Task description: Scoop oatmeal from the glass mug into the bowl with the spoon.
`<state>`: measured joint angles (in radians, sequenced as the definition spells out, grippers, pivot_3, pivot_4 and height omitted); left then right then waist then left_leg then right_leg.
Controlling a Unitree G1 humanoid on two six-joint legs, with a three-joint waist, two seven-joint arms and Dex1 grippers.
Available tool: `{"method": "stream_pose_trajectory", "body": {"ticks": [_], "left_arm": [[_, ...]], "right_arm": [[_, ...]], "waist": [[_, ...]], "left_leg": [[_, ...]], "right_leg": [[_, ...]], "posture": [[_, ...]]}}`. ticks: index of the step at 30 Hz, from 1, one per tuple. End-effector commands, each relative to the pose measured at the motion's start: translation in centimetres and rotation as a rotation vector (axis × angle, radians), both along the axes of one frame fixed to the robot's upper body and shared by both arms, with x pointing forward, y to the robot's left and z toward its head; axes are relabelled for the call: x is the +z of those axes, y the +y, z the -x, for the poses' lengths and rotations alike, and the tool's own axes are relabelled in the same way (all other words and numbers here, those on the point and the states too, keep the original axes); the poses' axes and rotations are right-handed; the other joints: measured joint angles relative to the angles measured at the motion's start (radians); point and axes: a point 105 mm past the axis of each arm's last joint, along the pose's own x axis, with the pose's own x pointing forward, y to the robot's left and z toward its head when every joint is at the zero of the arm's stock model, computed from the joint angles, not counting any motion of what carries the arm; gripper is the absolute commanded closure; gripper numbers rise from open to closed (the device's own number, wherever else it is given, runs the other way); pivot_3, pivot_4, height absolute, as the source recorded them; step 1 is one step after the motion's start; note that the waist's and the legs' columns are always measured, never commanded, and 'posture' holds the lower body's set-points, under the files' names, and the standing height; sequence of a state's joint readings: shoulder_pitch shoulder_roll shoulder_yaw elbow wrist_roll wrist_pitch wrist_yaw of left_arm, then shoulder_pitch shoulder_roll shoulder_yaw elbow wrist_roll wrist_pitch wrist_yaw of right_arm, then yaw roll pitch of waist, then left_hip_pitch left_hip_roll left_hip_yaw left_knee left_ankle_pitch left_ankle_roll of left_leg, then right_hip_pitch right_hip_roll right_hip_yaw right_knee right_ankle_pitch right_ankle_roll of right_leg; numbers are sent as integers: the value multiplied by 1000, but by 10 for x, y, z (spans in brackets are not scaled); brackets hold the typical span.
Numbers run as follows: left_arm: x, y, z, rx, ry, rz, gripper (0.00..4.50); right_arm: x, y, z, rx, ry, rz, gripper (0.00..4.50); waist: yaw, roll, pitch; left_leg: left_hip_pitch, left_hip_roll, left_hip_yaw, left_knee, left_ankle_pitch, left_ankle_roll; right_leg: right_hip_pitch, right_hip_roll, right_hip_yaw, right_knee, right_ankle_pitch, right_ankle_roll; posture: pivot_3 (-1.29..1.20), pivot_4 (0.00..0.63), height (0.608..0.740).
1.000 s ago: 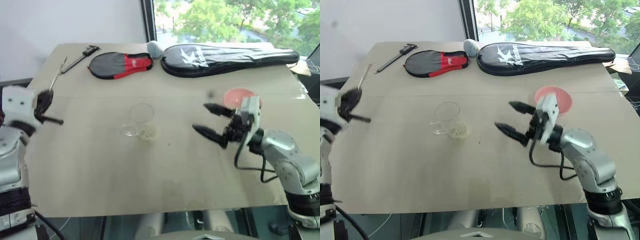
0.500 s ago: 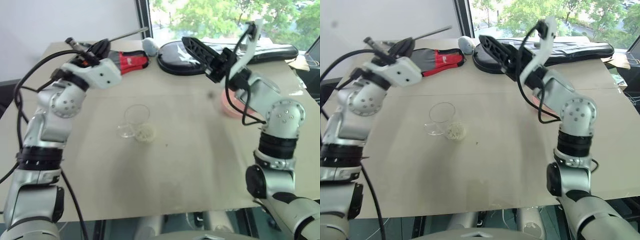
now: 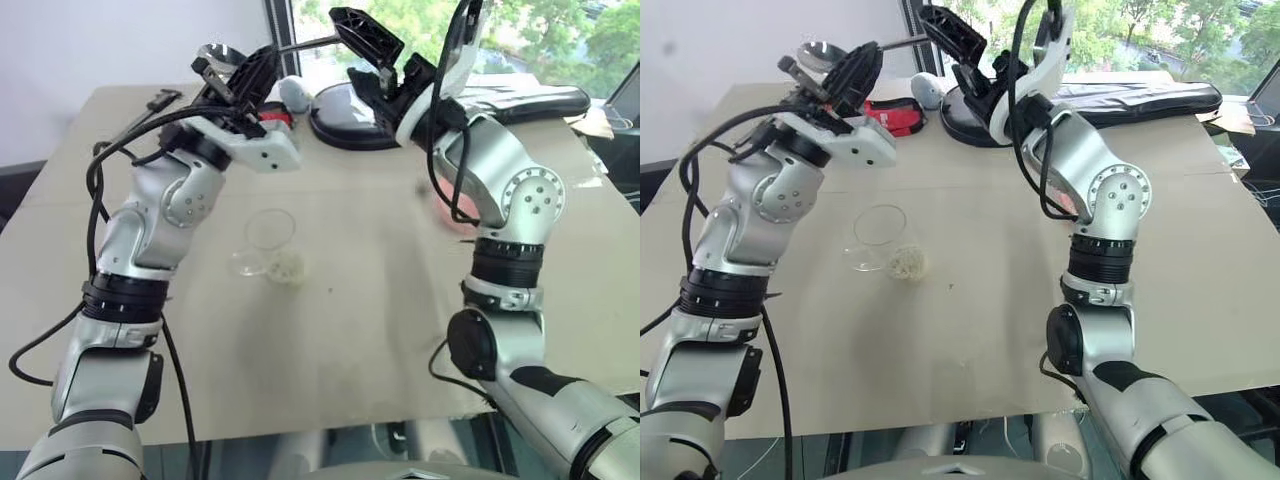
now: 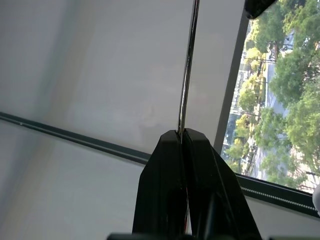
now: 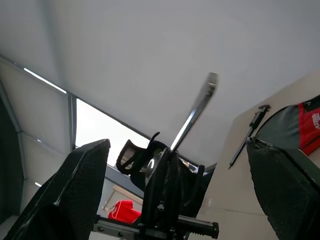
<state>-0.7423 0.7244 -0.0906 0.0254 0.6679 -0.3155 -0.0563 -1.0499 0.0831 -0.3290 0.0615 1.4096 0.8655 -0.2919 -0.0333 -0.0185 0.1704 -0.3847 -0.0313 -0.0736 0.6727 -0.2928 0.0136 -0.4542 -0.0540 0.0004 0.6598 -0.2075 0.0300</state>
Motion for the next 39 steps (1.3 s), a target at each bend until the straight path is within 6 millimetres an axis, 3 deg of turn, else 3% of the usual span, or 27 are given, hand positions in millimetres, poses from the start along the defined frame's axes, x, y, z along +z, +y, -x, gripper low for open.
{"method": "stream_pose_trajectory", "body": {"ticks": [1, 9, 12, 17, 19, 20, 29, 32, 37, 39], "left_arm": [[13, -11, 15, -35, -90, -37, 4462], [5, -12, 18, -14, -89, -84, 4462], [3, -12, 17, -9, -85, -87, 4500], [3, -8, 15, 5, -82, -84, 4500], [3, -8, 14, 3, -76, -88, 4500], [3, -8, 14, 0, -72, -89, 4500], [-4, -8, 17, -27, -33, -53, 4500], [-4, -9, 21, -39, -40, -45, 3587], [4, -4, 35, -63, -68, -20, 1283], [14, 4, 49, -73, -100, 5, 1283]], "right_arm": [[17, 7, 1, 2, -42, -32, 0], [25, 8, -4, -10, -42, -79, 0], [26, 6, -5, -20, -50, -78, 780], [27, 4, -4, -29, -54, -79, 3061], [25, 5, -3, -28, -52, -77, 4209], [24, 5, -3, -28, -50, -77, 4422], [18, 7, -2, -21, -29, -73, 4422], [16, 7, -2, -19, -22, -74, 4500], [17, 4, -6, -26, -17, -82, 4500], [16, 3, -8, -35, -15, -85, 4500]], "waist": [[-3, 0, 0], [-9, 0, 0], [-9, 0, 0], [-8, 0, 0], [-9, 0, 0], [-9, 0, 0], [-9, 0, 0], [-9, 0, 0], [-9, 0, 0], [-10, 0, 0]], "left_leg": [[0, 0, 0, 0, 0, 0], [2, 1, 1, 1, 0, 0], [2, 1, 1, 2, 0, 0], [2, 0, 1, 2, 0, 0], [2, 1, 1, 2, 0, 0], [2, 1, 1, 2, 0, 0], [1, 1, 2, 3, 0, 0], [2, 1, 2, 3, 0, 0], [1, 1, 2, 3, 0, 0], [1, 1, 3, 3, 0, 0]], "right_leg": [[0, 0, 0, 1, 0, 0], [0, 2, 2, 2, 0, 0], [0, 2, 2, 2, 0, 0], [0, 1, 2, 2, 0, 0], [0, 1, 2, 2, 0, 0], [0, 1, 2, 2, 0, 0], [-1, 1, 3, 2, 0, 0], [-1, 1, 3, 2, 0, 0], [-1, 1, 3, 2, 0, 0], [-1, 1, 4, 2, 0, 0]], "posture": [[0, 150, 740], [0, 150, 740], [0, 150, 740], [0, 150, 740], [0, 150, 740], [0, 150, 740], [0, 150, 740], [0, 150, 740], [0, 150, 740], [0, 150, 740]]}}
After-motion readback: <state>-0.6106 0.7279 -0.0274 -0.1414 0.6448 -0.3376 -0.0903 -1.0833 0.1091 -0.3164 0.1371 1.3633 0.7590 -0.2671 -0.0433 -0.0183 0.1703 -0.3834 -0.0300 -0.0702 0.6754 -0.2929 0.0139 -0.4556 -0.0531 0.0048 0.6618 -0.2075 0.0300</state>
